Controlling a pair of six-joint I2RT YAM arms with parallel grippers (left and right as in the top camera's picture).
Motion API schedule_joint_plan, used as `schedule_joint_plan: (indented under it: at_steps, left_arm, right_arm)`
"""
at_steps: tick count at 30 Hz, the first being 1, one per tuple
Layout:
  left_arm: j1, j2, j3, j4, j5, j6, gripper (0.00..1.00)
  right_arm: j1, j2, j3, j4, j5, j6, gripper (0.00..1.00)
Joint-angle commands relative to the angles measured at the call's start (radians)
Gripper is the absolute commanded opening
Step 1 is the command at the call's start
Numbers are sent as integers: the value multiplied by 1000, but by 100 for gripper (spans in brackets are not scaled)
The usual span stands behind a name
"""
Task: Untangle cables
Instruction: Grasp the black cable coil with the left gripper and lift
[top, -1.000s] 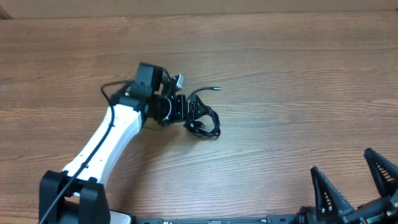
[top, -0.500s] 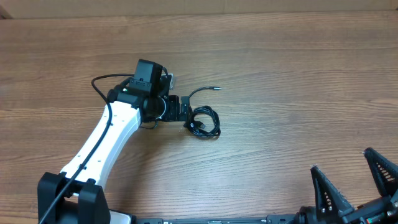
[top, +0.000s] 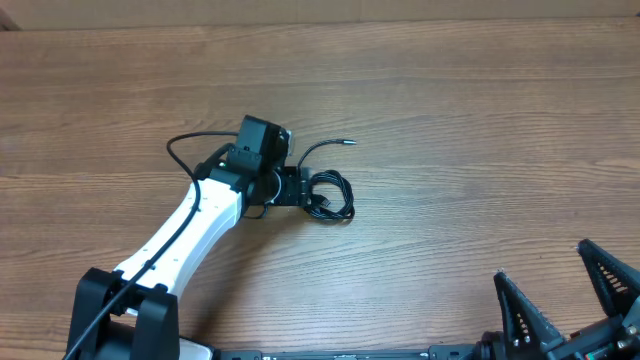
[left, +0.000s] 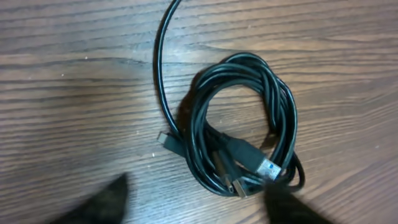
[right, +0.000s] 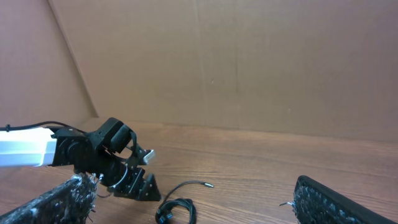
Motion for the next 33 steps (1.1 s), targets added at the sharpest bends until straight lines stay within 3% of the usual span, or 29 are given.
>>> schedule_joint_plan:
  at_steps: [1, 5, 14, 18, 20, 21, 22, 23, 25, 26, 33]
  left_arm:
    - [-2, 6, -40, 19, -40, -23, 55]
    - [-2, 10, -78, 51, -34, -42, 78]
    - [-3, 59, -100, 130, 5, -94, 75]
    - [-7, 118, -100, 174, 48, -117, 89]
    - [-15, 153, -100, 223, 85, -117, 89]
    - [-18, 163, -100, 239, 97, -122, 87]
    - [-22, 172, -100, 256, 105, -129, 78]
    - [-27, 183, -99, 276, 108, -142, 61]
    - [-39, 197, -99, 317, 114, -165, 17]
    - [-45, 201, -99, 335, 122, -174, 4]
    - [-59, 206, -57, 359, 208, -214, 4]
  right_arm:
    - [-1, 8, -2, -2, -9, 2, 100]
    - [-1, 8, -2, -11, -9, 2, 100]
    - [-1, 8, -2, -10, -9, 2, 100]
    - [-1, 8, -2, -9, -9, 2, 100]
    - [-1, 8, -2, -8, -9, 2, 100]
    - [-1, 8, -2, -8, -9, 2, 100]
    - [-1, 8, -2, -8, -9, 2, 100]
    - [-1, 8, -2, -8, -9, 2, 100]
    - [-1, 8, -2, -8, -9, 2, 100]
    - [-1, 8, -2, -8, -9, 2, 100]
    - [-1, 8, -2, -9, -8, 2, 100]
